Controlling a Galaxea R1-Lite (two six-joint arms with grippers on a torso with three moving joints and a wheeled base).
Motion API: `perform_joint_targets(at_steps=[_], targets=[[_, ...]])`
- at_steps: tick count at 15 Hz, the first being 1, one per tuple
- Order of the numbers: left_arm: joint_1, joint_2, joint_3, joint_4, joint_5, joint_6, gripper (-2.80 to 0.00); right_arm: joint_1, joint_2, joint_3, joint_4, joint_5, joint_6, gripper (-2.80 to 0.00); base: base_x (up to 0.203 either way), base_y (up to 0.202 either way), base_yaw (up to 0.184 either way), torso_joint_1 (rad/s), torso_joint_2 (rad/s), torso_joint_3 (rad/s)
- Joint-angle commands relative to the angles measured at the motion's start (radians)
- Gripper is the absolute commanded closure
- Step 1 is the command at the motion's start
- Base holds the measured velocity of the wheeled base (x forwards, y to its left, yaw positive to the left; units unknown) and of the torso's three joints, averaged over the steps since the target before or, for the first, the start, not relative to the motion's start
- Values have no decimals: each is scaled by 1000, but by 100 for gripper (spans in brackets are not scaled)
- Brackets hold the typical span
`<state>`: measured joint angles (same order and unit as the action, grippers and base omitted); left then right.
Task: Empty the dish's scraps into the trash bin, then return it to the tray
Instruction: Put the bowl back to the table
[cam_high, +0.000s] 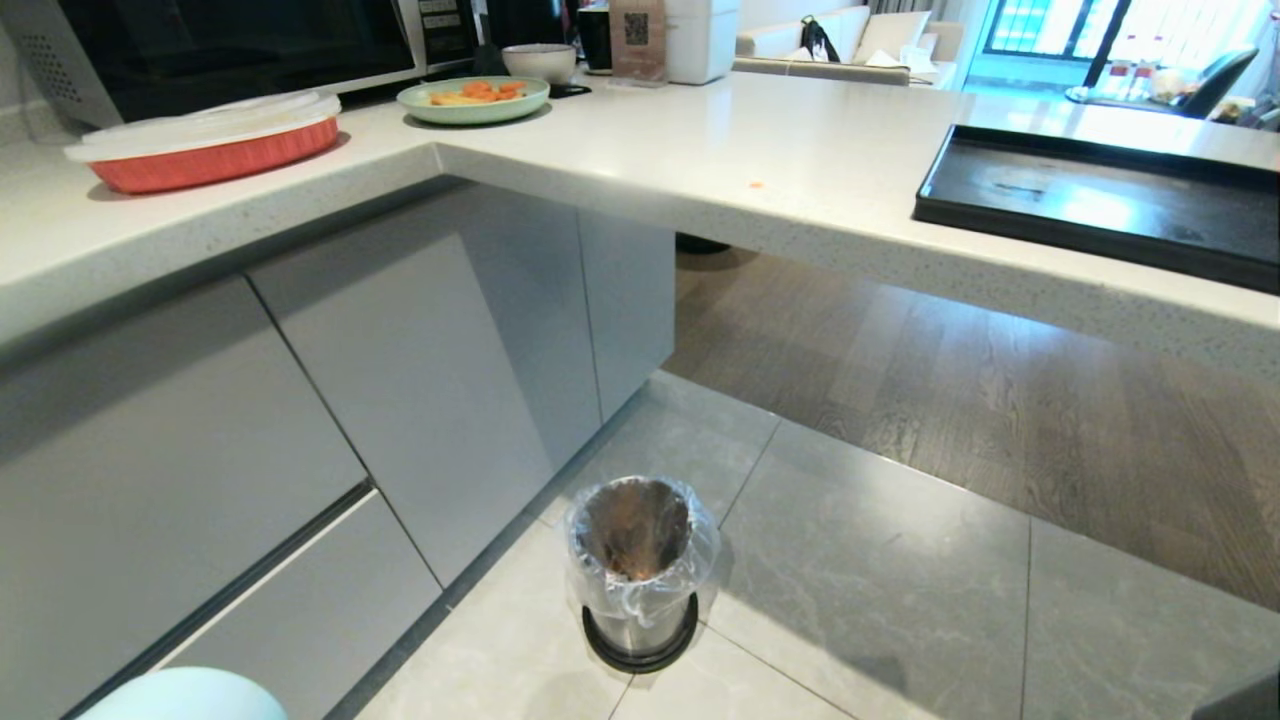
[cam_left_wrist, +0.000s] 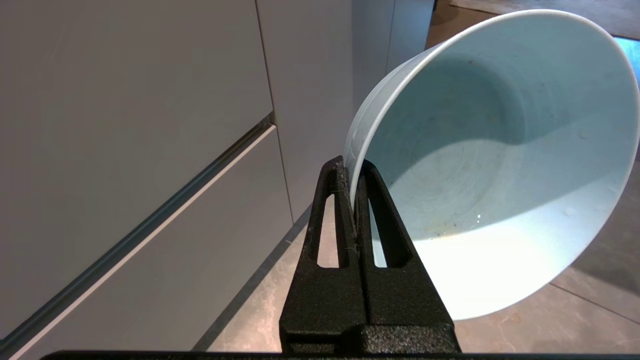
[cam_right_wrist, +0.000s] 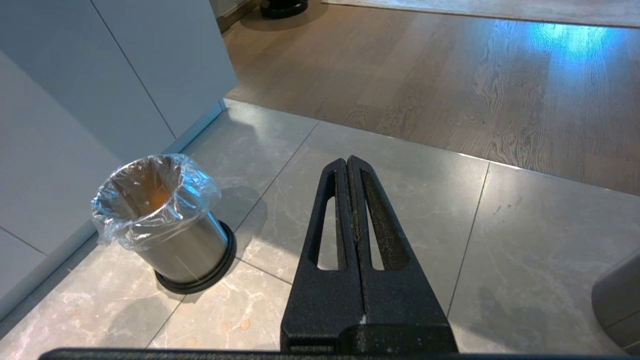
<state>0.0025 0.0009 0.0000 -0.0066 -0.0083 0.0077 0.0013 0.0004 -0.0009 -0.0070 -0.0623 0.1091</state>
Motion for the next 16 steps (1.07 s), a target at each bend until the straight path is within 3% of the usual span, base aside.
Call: perform_joint_targets(at_steps=[1, 16], targets=[[1, 1, 0, -1, 1, 0, 0, 0, 0, 1, -1, -1, 0, 0, 0, 0, 0, 0, 0, 0], [1, 1, 0, -1, -1, 0, 0, 0, 0, 0, -1, -1, 1, 0, 0, 0, 0, 0, 0, 0]])
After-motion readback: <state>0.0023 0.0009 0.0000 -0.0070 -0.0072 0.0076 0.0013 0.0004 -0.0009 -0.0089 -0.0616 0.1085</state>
